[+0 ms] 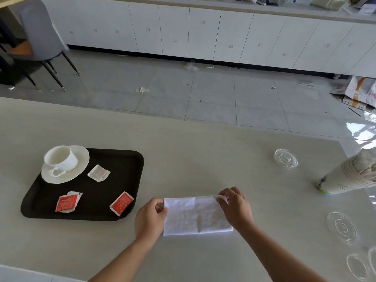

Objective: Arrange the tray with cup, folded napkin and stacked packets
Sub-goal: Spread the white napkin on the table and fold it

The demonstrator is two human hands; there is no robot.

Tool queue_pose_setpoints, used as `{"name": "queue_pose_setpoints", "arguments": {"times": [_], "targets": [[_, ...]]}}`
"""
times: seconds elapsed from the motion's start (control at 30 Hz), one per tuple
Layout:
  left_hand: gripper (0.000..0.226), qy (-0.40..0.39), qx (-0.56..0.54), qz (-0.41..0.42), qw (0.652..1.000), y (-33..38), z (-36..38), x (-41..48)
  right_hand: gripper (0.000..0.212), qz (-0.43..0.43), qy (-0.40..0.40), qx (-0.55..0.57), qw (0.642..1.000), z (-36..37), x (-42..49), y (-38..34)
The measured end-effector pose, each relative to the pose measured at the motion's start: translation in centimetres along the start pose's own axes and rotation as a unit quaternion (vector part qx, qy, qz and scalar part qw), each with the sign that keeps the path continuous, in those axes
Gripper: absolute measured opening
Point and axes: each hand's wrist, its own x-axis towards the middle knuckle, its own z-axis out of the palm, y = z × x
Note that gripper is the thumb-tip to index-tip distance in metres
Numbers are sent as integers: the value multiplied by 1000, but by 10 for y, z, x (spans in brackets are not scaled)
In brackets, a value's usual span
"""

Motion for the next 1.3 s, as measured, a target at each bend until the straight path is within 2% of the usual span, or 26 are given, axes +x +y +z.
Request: {"name": "queue_pose_setpoints", "arguments": {"times": [0.1, 0.17, 0.27, 0.33, 0.4, 0.5, 0.67, 0.8, 1.07, 1.13, 1.3], "targets": [[31, 30, 8, 15, 999, 2, 4, -4, 27, -19, 24, -19, 999, -3, -5, 2], [44, 61, 64, 94, 992, 0, 8, -11, 33, -93, 65, -74, 991, -1, -15, 2], [62, 45, 203, 276, 938, -6, 19, -23, 46, -211, 67, -145, 964, 13, -32, -7], [65, -4, 272, 315, 909, -8, 27, -26, 58, -242, 13, -194, 951, 28, -38, -16], [68, -35, 325, 306, 894, -10, 33, -25, 68, -223, -25, -237, 945, 39, -40, -18], [71, -72, 348, 288, 889, -16, 36, -22, 75, -185, -49, -260, 947, 44, -41, -10], [74, -81, 353, 284, 888, -21, 35, -19, 78, -173, -55, -271, 945, 43, -39, -6], [73, -91, 351, 283, 888, -23, 34, -18, 83, -129, -60, -266, 954, 37, -39, 8], [73, -105, 360, 273, 886, -22, 33, -18, 84, -125, -77, -278, 949, 35, -39, 7], [73, -100, 362, 279, 884, -23, 32, -18, 82, -125, -59, -288, 948, 32, -41, -1], [73, -99, 370, 283, 880, -23, 33, -17, 76, -164, -60, -279, 944, 41, -56, -19]]}}
